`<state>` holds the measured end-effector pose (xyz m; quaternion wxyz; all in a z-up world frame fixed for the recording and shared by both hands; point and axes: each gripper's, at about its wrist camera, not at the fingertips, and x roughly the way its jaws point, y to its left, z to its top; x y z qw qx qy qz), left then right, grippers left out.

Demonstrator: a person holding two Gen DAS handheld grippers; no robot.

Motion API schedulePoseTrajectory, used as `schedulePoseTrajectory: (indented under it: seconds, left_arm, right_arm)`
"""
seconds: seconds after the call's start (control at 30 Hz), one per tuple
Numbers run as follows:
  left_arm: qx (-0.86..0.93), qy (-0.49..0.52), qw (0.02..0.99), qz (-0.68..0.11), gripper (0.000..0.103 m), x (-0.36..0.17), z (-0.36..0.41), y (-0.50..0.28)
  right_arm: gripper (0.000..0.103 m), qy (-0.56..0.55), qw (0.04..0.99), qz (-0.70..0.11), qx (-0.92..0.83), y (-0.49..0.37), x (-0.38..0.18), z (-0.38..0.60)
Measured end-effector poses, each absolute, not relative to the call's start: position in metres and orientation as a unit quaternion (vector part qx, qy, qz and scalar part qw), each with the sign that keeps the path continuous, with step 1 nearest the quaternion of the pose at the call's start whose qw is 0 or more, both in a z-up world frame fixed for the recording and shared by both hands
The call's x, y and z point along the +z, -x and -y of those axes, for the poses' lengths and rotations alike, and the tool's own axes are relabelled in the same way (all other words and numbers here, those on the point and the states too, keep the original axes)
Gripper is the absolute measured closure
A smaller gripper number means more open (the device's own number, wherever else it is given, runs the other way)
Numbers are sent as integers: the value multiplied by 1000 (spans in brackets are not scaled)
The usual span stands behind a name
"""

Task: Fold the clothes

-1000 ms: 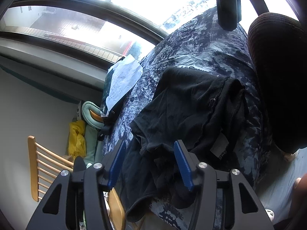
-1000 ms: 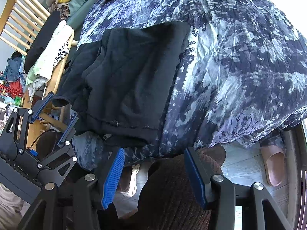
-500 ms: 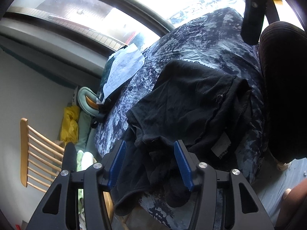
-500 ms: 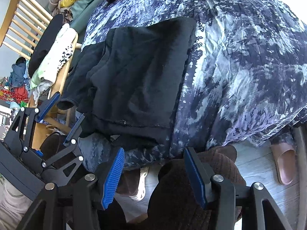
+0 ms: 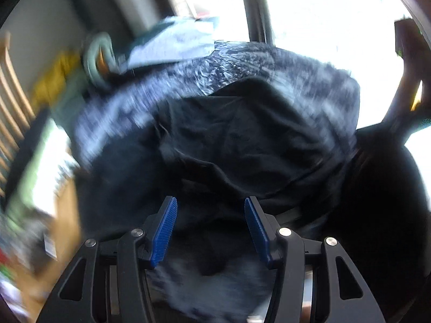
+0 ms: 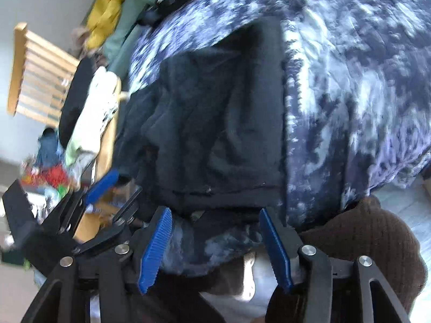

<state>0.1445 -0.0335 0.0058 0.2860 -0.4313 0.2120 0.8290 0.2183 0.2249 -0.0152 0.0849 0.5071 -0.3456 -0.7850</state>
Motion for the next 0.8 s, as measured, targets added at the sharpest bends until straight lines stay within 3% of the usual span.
schedulePoseTrajectory:
  seconds: [0.1,0.13,0.2,0.3,0.47,0.63,0.8]
  left_arm:
    - [830,424,318,-174,45,9,33,-151]
    - [833,409,325,-184,43,9,29,-158]
    - [838,365,337,-225,30,6,17,-179]
    - [843,279,347,-303,25,-4,-7,-218]
    - [826,212,343,-393,22,-30,-46,-250]
    - [821,220,326,-413,22,-53,-81,-256]
    - [823,219,294,-434,22,-71,-108,-256]
  right_arm:
    - [40,-509,70,340,-787,-213,-16,-222]
    - [40,-509,78,351,-782,-210,-18,-224]
    - [40,-508,95,381,-767,-204,-22,-231]
    - [40,-510,86,407,-753,-195,-29,-246]
    - [39,-514,85,400,-754,-201,-32,-264]
    - [39,-518,61,372,-768,-218,-33,-289]
    - [39,-512,74,396,-759,-222,-42,-317]
